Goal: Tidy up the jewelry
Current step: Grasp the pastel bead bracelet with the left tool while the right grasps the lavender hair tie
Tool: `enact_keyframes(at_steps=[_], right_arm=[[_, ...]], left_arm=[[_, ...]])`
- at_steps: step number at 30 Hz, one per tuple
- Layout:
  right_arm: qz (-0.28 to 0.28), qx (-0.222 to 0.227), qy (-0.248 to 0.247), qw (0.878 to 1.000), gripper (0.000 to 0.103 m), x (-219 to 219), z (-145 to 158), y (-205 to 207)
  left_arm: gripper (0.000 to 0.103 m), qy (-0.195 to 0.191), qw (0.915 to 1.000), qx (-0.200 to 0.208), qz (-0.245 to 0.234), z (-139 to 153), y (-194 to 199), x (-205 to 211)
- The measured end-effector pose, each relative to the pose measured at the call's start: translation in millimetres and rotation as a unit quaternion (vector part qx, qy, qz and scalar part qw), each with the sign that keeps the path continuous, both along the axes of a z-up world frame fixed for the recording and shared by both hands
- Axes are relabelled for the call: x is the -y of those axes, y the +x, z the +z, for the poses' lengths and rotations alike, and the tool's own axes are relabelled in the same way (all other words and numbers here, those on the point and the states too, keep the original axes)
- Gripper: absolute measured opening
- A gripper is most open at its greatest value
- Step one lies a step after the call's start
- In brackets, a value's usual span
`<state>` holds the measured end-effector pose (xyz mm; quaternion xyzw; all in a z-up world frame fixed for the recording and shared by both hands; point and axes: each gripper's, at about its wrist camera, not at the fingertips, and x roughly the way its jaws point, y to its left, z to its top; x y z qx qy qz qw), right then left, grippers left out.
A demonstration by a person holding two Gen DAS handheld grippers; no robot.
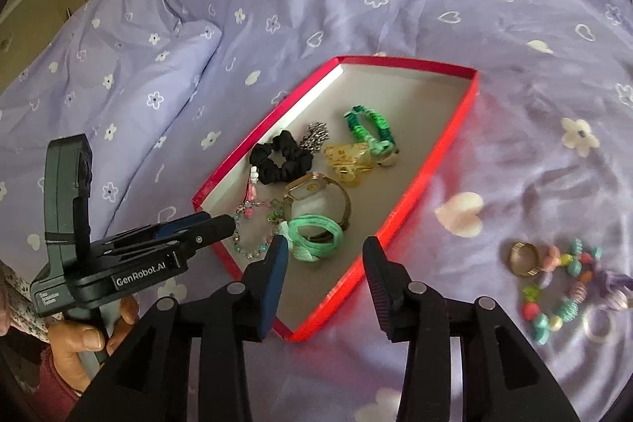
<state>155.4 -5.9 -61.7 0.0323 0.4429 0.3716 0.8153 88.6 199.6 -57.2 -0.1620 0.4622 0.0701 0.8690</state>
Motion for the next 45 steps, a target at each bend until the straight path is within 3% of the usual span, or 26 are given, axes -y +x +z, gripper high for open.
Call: enact_keyframes(at_steps=[9,25,36,45], right_arm=[[-0.056,0.004,0.008,0.998,0.045,63,5,-7],[-0.161,-0.012,0.01,0.987,0.049,176,-6,-21],[-0.194,-0.011,0.013,0.981,0.049,202,-10,0],[-0.193,-0.033,0.024,0.98,0.049,198,-24,32]], left_arm=[[0.049,-0.011,0.9997,0.017,-0.012,18,-13,24],[0.05,-0.013,0.9944,0.01,-0.104,24,-10,112],[0.05,-0.015,0.9877,-0.002,-0.156,15,10,161],[0.05,-0.022,0.9771,-0.008,-0.211,4,43,203]])
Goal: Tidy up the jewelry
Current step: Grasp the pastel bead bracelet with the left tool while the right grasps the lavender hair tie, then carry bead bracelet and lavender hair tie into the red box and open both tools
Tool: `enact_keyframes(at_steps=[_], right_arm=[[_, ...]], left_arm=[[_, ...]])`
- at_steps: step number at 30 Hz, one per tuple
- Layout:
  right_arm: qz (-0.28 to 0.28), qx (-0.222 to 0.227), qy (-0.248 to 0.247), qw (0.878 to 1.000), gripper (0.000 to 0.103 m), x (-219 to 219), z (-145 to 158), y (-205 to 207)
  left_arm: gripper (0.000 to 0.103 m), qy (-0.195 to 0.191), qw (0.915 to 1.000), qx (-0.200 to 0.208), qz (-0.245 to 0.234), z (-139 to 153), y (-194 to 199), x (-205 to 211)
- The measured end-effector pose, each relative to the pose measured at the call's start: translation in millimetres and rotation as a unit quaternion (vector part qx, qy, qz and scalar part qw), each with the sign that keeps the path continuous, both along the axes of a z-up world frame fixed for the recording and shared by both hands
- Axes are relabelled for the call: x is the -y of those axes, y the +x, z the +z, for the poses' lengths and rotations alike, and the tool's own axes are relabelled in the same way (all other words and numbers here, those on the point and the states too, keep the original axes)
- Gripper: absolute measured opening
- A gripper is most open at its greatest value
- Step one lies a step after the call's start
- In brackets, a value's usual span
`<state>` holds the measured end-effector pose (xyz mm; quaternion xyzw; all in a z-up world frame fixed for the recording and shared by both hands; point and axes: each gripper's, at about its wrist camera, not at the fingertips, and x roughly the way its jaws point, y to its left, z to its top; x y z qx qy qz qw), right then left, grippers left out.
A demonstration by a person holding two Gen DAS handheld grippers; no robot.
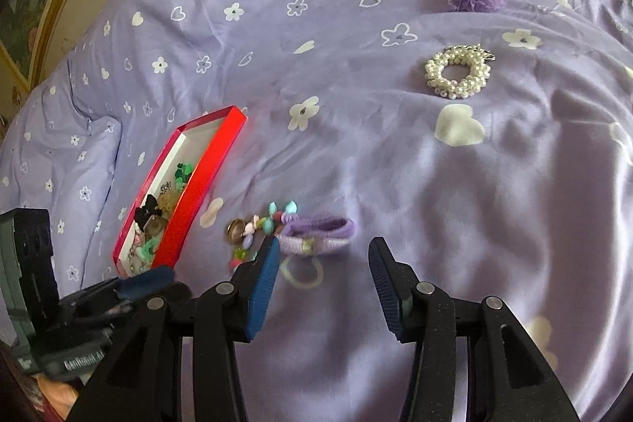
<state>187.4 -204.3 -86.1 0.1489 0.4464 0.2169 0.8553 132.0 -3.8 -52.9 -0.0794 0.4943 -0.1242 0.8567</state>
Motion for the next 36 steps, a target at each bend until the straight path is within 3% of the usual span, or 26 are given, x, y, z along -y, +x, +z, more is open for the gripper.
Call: enact_keyframes(at_steps=[4,7,11,13,15,18,23,36], right_arm=[[0.003,0.0,0.001,1.0,0.043,-4,-4,11],[0.005,-0.007,-0.005,1.0,0.011,-4,-9,15],[0.003,-0.002,-0.009,1.0,0.004,0,-10,13],[-0.001,0.001,-0.008,1.0,0.004,5,-9,10],[-0.005,0.004,-0.005,1.0,0.004,10,-7,8],[-0.008,0.006,0.002,1.0,0.004,17,-4,4],[-0.014,0.008,0.008,1.0,0.004,24,-1,0],[0.005,0.02,0.014,1.0,0.004,10,14,-16]], left_arm=[[0.05,-0.001,0.9998,-0.008,-0.018,-9,13,16],[0.05,0.003,0.9995,-0.015,-0.029,-17,21,26],[0.05,0.008,0.9991,-0.014,-0.039,-21,28,35],[0.046,0.01,0.999,-0.012,-0.042,-23,31,37],[0.026,0.008,0.9988,-0.011,-0.046,-25,33,38],[0.016,0.001,0.9987,-0.011,-0.05,-26,35,39],[0.011,-0.006,0.9987,0.002,-0.05,-21,30,38],[0.011,-0.026,0.9983,0.04,-0.034,12,-8,12]])
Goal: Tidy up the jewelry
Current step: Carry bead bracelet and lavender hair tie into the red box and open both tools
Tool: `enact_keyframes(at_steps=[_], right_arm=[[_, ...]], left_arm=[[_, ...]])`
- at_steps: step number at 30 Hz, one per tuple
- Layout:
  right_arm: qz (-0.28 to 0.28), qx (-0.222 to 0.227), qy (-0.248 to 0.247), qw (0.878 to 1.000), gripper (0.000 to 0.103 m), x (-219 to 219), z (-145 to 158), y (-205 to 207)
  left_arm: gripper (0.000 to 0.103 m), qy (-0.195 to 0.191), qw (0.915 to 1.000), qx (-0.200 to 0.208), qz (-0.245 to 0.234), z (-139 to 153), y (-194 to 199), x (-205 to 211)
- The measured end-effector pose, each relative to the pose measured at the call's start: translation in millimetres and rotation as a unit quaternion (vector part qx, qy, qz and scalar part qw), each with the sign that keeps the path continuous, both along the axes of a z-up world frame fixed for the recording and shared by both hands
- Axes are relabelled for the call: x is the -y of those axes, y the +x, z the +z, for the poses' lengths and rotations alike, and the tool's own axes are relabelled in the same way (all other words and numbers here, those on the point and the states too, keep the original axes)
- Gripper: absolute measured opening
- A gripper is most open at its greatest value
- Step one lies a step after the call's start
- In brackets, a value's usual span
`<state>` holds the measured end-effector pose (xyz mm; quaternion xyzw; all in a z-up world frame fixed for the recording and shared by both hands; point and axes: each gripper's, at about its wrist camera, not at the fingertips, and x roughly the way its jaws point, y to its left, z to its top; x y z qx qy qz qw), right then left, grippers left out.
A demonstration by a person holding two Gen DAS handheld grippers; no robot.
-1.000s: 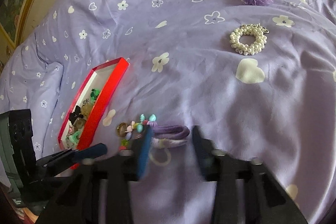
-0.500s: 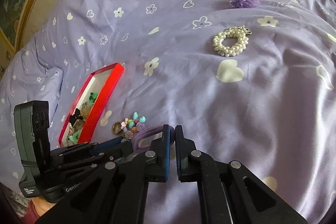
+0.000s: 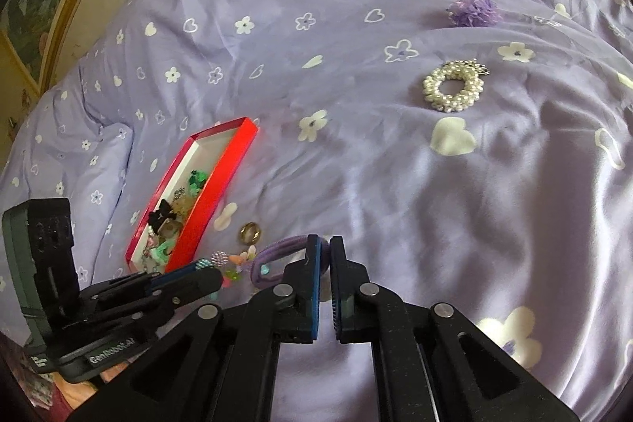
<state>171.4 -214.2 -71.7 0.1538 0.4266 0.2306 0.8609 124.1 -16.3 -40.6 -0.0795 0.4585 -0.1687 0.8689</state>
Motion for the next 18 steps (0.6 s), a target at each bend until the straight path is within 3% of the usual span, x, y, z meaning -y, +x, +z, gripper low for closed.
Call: enact_keyframes(at_steps=[18], right_arm=[[0.066,0.004,-0.006,0.998,0.004,-66,9,-20]], left_arm=[[0.011,-0.033,0.9959,0.024,0.081,28,-46,-73]])
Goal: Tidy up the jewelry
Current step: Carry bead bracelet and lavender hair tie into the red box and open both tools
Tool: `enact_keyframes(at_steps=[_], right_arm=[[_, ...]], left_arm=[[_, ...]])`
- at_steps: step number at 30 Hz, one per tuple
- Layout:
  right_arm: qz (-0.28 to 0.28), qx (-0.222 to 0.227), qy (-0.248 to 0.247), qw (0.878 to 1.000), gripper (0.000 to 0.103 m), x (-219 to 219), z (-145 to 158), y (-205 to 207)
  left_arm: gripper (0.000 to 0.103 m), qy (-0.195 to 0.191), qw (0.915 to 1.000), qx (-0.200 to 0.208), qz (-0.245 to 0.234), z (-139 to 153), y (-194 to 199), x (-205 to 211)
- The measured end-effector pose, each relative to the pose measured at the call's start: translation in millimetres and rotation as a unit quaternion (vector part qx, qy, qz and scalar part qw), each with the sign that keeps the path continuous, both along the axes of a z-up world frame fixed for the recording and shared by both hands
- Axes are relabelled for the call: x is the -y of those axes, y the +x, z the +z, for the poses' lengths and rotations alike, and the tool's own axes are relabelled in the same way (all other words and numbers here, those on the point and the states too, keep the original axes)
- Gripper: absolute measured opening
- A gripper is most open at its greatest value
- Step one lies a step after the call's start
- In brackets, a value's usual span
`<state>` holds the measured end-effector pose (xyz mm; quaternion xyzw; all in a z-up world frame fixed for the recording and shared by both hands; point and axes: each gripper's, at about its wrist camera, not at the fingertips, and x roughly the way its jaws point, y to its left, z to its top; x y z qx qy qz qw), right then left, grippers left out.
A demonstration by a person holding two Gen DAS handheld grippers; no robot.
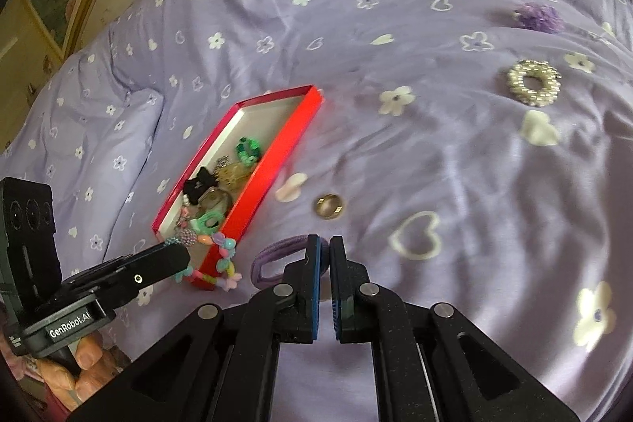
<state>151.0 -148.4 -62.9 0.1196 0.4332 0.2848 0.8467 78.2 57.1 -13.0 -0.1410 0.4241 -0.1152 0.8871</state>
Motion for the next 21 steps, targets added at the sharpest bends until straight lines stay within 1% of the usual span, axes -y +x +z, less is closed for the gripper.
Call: enact_keyframes(at_steps=[13,21], right_arm=[[0.053,-0.005,-0.005,0.999,0.004,-52,-1,-6],[0.078,-0.004,-0.007,0.997,0.004,-79,2,-6]], left_arm=[[0.011,-0.011,0.9979,0.0,0.064,0,-27,-56],[0.011,-0.012,0.9958,0.007,0.09,4,-29,-81]])
